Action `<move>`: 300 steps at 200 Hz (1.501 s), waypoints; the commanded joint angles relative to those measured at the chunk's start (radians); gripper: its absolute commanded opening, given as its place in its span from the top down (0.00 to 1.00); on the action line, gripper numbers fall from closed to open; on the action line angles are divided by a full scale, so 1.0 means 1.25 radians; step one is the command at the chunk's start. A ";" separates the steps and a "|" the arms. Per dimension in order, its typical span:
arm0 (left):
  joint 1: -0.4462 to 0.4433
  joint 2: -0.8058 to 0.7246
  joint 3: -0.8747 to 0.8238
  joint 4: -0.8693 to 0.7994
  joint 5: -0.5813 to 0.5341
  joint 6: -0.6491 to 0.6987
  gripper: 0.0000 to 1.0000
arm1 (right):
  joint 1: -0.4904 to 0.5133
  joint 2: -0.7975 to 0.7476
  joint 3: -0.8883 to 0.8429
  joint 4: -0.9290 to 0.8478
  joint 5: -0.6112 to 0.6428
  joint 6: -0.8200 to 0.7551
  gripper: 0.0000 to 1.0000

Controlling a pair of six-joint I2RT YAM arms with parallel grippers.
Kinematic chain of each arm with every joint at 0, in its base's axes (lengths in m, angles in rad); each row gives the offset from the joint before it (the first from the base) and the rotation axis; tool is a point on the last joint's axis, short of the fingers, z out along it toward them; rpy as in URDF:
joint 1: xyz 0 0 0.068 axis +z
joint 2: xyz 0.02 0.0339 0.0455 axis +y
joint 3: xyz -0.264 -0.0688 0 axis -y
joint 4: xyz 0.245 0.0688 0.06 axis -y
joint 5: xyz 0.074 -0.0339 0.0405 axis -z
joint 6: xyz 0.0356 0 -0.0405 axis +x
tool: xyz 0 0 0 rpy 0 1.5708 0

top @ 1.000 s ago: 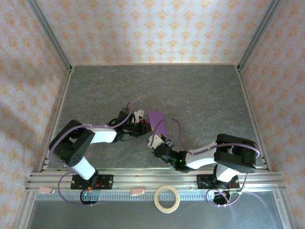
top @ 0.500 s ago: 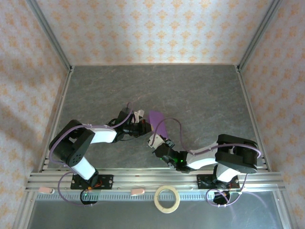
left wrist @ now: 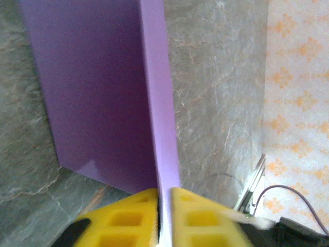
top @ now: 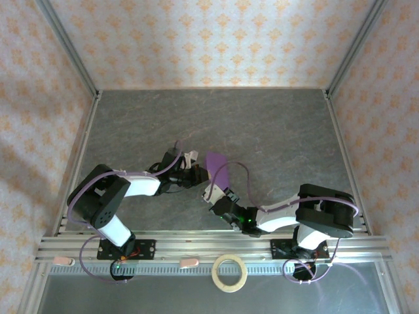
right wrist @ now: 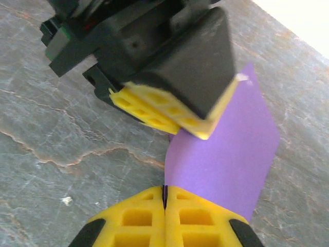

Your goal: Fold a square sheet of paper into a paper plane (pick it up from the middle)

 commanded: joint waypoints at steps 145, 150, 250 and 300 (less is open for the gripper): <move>0.099 -0.175 0.082 -0.174 -0.138 0.084 0.62 | -0.336 -0.067 0.050 -0.032 -0.863 0.463 1.00; 0.098 -0.170 0.088 -0.174 -0.133 0.088 0.64 | -0.340 -0.066 0.047 -0.026 -0.875 0.471 1.00; 0.083 -0.026 0.233 -0.214 -0.087 0.130 0.72 | -0.435 -0.008 -0.042 0.176 -1.048 0.625 1.00; 0.046 0.096 0.357 -0.304 -0.102 0.202 0.80 | -0.445 0.011 -0.043 0.176 -1.072 0.618 1.00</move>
